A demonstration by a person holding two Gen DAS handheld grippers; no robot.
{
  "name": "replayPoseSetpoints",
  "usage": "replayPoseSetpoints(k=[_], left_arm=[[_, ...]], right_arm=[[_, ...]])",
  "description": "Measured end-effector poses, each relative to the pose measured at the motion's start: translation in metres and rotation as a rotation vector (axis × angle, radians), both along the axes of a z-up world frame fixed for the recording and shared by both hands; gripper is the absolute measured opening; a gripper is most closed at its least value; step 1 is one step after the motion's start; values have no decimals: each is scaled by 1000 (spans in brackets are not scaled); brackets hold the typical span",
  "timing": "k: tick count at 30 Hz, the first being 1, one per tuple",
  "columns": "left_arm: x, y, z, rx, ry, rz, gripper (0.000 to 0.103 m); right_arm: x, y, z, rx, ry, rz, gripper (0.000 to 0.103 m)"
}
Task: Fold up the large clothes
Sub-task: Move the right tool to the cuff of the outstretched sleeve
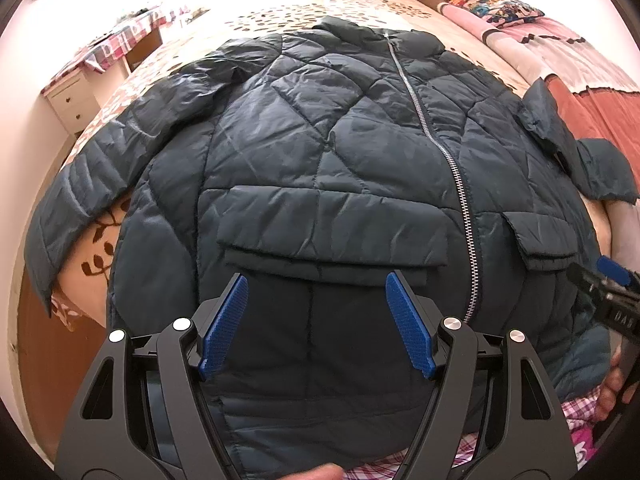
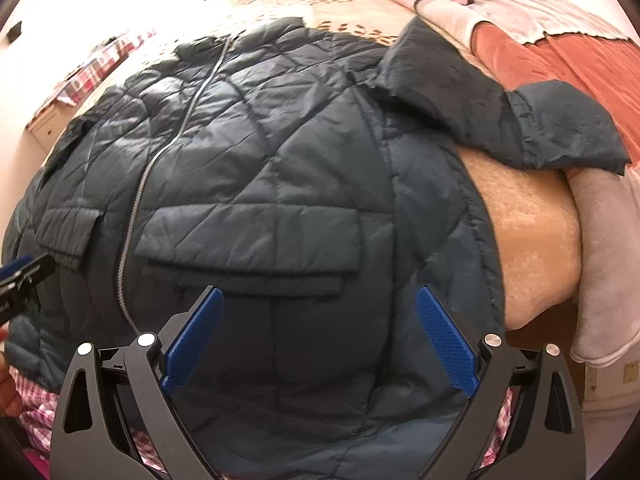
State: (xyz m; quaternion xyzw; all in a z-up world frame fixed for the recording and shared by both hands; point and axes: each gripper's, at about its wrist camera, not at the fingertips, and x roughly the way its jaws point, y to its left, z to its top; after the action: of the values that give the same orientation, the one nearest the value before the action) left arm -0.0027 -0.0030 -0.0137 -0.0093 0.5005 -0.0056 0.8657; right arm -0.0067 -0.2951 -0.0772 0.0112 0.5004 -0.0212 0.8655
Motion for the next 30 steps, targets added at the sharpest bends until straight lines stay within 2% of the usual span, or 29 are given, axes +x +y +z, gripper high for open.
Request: replayPoseSetpoints(k=[9,19,30], left_arm=[[2,-13,6,32,-5,-57,71],[10,-52,21,100,-45,-218,71],[33,-92,31,17,-8,-274,71]], right_arm=[[1,-34,19,-9,-67,-101,94],[13,-108,38,28,-127,-282,94],[27,-183,44,-3,-150,-435,94]])
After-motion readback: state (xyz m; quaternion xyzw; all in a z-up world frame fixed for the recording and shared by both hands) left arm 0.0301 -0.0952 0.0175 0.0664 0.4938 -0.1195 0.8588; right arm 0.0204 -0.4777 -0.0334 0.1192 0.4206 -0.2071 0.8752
